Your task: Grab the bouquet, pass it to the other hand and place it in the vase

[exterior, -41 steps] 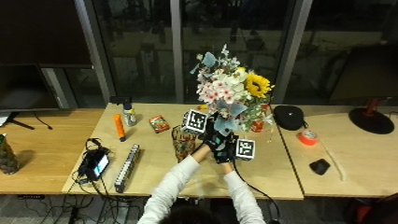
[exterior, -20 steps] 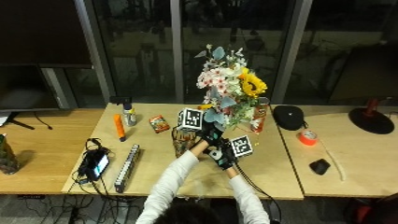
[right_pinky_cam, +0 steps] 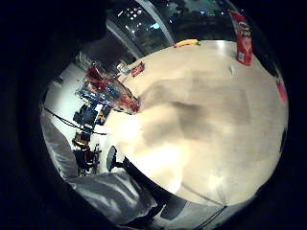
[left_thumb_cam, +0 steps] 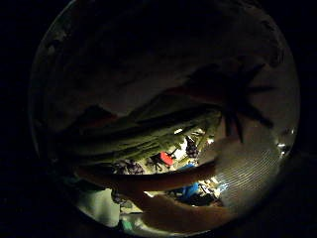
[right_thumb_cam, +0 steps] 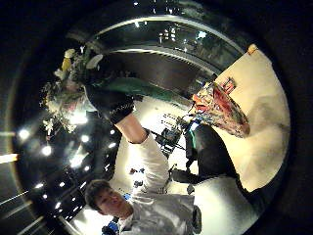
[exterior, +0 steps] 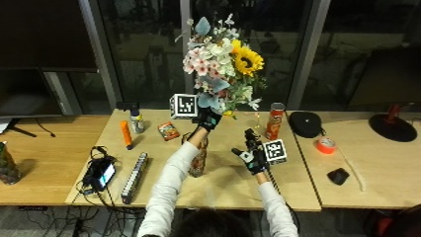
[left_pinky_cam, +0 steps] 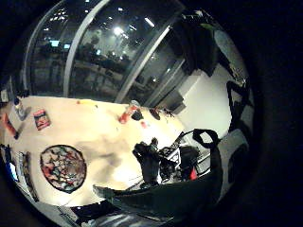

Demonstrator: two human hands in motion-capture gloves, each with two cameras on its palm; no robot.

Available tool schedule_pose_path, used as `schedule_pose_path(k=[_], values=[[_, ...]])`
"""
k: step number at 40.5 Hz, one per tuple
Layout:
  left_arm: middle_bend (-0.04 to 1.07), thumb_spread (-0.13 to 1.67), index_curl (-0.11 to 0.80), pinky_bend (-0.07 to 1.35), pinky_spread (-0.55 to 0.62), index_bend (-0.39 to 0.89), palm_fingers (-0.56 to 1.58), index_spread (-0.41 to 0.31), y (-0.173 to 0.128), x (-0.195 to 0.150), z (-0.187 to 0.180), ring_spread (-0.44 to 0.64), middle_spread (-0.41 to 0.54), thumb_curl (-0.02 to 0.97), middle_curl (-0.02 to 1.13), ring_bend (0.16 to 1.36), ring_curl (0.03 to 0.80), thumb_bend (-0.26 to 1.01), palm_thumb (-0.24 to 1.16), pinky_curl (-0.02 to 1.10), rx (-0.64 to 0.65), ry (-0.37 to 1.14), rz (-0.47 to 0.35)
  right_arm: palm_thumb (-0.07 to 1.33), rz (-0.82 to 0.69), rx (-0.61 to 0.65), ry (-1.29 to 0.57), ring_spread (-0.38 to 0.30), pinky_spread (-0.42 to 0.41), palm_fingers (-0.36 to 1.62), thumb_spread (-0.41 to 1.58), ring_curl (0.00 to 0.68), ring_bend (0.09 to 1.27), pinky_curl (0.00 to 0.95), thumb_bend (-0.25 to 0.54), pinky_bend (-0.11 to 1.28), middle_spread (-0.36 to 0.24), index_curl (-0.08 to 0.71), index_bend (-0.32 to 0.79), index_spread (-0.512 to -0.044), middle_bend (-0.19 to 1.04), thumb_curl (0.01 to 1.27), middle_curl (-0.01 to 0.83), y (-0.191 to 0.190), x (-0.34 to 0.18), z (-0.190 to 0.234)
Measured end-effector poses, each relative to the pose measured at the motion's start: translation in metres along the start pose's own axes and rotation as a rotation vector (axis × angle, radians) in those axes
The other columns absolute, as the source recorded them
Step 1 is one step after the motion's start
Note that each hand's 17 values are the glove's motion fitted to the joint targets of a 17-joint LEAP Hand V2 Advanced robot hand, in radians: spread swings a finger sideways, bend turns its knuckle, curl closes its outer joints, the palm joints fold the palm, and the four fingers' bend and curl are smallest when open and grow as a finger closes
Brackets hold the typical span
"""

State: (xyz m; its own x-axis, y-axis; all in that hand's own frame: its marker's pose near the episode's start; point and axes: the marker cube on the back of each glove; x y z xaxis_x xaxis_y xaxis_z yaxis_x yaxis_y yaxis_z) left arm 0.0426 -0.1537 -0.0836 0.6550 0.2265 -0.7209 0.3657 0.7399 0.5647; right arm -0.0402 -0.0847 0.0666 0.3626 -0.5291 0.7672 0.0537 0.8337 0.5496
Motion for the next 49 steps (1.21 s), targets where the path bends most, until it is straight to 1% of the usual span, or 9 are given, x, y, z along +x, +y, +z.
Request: schedule_pose_path(k=[5,9,12,16,28,32,36,41,49], values=[[0.79,0.65,0.525,0.70,-0.42,0.37,1.38,-0.319,-0.013,0.003,-0.017,-0.39,-0.361,0.611,0.59,0.87,0.491,-0.03,0.86,0.50,0.050,0.014,0.036,0.76,0.028,0.000,-0.003,-0.065,0.078,0.11,0.94,0.340,0.50,0.362,-0.035,0.62,-0.110,0.257,0.10,-0.342,0.19,0.50,0.400,-0.004,-0.008,-0.009],[0.79,0.63,0.535,0.70,-0.42,0.36,1.38,-0.321,-0.019,0.007,-0.028,-0.39,-0.360,0.625,0.59,0.87,0.492,-0.03,0.85,0.50,0.081,0.078,0.057,0.74,-0.068,-0.011,-0.016,-0.033,0.113,0.05,0.95,0.322,0.47,0.353,-0.034,0.61,-0.063,0.238,0.11,-0.356,0.19,0.49,0.388,-0.007,-0.021,-0.012],[0.79,0.62,0.540,0.70,-0.42,0.35,1.38,-0.322,-0.022,-0.007,-0.035,-0.39,-0.359,0.634,0.59,0.88,0.492,-0.03,0.85,0.50,0.100,0.013,0.005,0.73,0.011,-0.016,-0.002,-0.019,0.129,0.04,0.96,0.317,0.47,0.348,-0.031,0.61,-0.046,0.228,0.11,-0.362,0.19,0.49,0.380,-0.006,-0.020,-0.012],[0.80,0.62,0.549,0.70,-0.41,0.35,1.38,-0.322,-0.027,-0.008,-0.045,-0.38,-0.358,0.644,0.59,0.88,0.492,-0.03,0.86,0.50,0.119,0.086,0.062,0.73,0.064,-0.025,0.015,-0.004,0.142,0.02,0.97,0.309,0.46,0.343,-0.028,0.61,-0.028,0.219,0.11,-0.366,0.19,0.48,0.371,-0.005,-0.019,-0.010],[0.80,0.60,0.570,0.70,-0.42,0.34,1.37,-0.317,-0.025,-0.042,-0.058,-0.38,-0.356,0.668,0.59,0.88,0.493,-0.03,0.85,0.50,0.142,-0.016,-0.068,0.73,0.064,-0.057,0.031,0.011,0.170,0.01,0.98,0.308,0.48,0.337,-0.026,0.61,-0.008,0.202,0.12,-0.371,0.19,0.48,0.354,-0.005,-0.019,-0.001],[0.80,0.60,0.576,0.70,-0.42,0.34,1.37,-0.316,-0.025,-0.047,-0.056,-0.38,-0.356,0.674,0.58,0.88,0.493,-0.03,0.85,0.50,0.135,0.035,-0.025,0.73,0.075,-0.061,0.026,0.013,0.173,0.01,0.98,0.308,0.49,0.337,-0.024,0.60,-0.006,0.200,0.12,-0.370,0.19,0.48,0.350,-0.005,-0.016,0.001],[0.80,0.60,0.582,0.71,-0.42,0.33,1.37,-0.315,-0.026,-0.039,-0.054,-0.38,-0.357,0.680,0.58,0.88,0.494,-0.03,0.85,0.50,0.126,0.173,0.107,0.73,0.061,-0.064,0.035,0.014,0.173,0.01,0.98,0.307,0.49,0.336,-0.025,0.60,-0.004,0.198,0.12,-0.369,0.19,0.48,0.348,-0.006,-0.013,0.001],[0.80,0.59,0.590,0.70,-0.42,0.33,1.37,-0.315,-0.020,-0.074,-0.051,-0.38,-0.357,0.687,0.58,0.87,0.491,-0.03,0.85,0.50,0.108,0.046,-0.099,0.74,0.066,-0.073,0.037,0.014,0.174,0.01,0.98,0.307,0.49,0.334,-0.023,0.59,-0.003,0.197,0.13,-0.369,0.20,0.48,0.346,-0.003,-0.009,0.001],[0.80,0.59,0.598,0.70,-0.42,0.32,1.37,-0.314,-0.015,-0.099,-0.047,-0.38,-0.355,0.696,0.58,0.87,0.489,-0.03,0.84,0.50,0.102,0.028,-0.138,0.74,0.073,-0.084,0.009,0.015,0.174,0.01,0.98,0.304,0.49,0.332,-0.025,0.57,-0.003,0.198,0.13,-0.369,0.20,0.48,0.342,-0.003,0.005,0.003]])
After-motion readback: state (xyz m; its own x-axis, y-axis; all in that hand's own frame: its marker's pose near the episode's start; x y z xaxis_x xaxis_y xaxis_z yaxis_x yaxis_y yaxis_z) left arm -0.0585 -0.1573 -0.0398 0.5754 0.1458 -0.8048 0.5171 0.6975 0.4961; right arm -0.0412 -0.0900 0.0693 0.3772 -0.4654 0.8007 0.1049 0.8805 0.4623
